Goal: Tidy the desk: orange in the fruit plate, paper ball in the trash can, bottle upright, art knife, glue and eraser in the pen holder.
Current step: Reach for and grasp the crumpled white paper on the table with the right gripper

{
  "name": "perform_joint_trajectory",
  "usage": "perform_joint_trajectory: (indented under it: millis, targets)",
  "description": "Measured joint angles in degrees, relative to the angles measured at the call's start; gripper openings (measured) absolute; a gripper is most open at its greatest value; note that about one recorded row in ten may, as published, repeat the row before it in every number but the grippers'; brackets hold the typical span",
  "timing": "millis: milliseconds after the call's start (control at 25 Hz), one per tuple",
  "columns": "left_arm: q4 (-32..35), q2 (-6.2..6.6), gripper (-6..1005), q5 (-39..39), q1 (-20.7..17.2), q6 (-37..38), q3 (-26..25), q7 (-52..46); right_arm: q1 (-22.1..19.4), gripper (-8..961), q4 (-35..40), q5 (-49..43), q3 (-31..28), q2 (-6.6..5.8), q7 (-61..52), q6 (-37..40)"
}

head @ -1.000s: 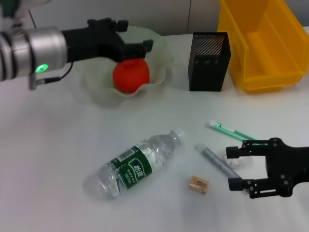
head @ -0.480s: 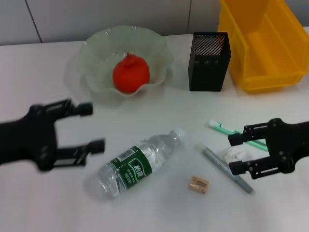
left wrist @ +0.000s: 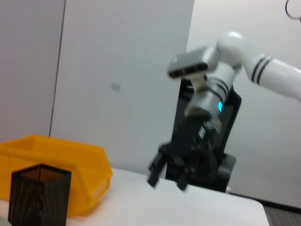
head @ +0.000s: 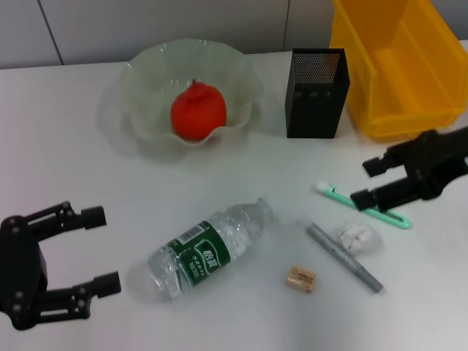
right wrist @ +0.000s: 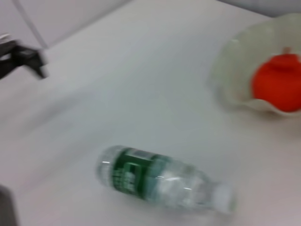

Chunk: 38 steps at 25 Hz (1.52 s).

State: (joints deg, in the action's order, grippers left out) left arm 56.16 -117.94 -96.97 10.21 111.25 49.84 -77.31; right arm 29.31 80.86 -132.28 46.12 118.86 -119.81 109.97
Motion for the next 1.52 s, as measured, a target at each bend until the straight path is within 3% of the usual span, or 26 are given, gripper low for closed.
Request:
perform_joint_trajectory:
  millis: [200, 480, 880, 1360, 1520]
  targets:
    - [-1.13, 0.15, 856, -4.53, 0.95, 0.09, -0.03, 0.08, 3.05, 749, 3.71, -7.68, 3.77, -0.25, -7.71, -1.24]
    - [-1.89, 0.17, 857, -6.91, 1.43, -0.15, -0.08, 0.17, 7.57, 750, 1.09, -19.8, 11.62, 0.07, -14.89, -6.92]
    - [-3.36, 0.24, 857, -7.19, 1.79, -0.92, -0.17, 0.21, 10.99, 748, -9.27, -22.31, 18.25, 0.14, -16.46, -15.03]
    - [-3.79, 0.6, 856, -7.36, 1.34, -1.23, -0.26, 0.43, 11.87, 746, -10.9, -19.48, 20.28, 0.22, -16.48, -11.98]
    - [-4.05, 0.61, 856, -7.9, 1.42, -1.93, -0.46, 0.83, 12.01, 745, -10.59, -16.99, 23.95, 0.32, -16.41, -10.18]
